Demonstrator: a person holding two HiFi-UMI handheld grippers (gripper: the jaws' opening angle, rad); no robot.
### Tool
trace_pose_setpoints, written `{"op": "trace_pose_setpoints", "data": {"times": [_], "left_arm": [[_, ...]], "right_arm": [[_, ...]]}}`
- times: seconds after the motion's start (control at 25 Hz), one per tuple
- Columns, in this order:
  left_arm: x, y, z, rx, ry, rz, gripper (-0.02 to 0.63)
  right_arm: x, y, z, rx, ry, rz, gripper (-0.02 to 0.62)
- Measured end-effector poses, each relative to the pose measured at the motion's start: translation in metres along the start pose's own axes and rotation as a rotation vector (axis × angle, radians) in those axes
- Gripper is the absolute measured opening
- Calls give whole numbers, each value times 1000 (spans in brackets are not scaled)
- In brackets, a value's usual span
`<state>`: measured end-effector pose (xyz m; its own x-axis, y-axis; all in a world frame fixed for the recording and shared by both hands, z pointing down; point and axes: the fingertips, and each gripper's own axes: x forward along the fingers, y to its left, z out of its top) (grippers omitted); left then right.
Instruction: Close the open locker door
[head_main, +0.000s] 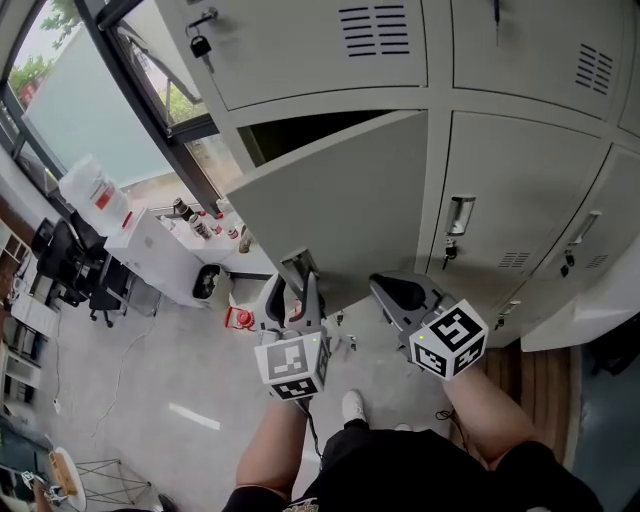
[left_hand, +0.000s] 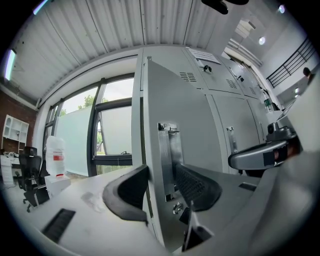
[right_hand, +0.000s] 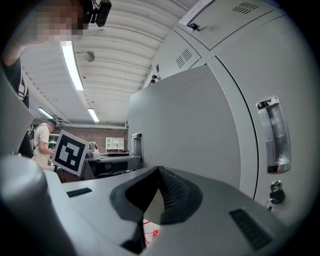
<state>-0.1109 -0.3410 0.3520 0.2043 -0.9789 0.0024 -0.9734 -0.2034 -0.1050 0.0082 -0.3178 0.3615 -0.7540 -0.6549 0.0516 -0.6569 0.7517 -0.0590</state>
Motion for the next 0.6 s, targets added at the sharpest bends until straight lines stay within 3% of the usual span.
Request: {"op": "trace_pose_setpoints", "data": {"times": [0.6], "left_arm": [[49,29,0,1,-25,-4,187]], "right_arm": [[40,-16,-1,22,8,-50,52]]}}
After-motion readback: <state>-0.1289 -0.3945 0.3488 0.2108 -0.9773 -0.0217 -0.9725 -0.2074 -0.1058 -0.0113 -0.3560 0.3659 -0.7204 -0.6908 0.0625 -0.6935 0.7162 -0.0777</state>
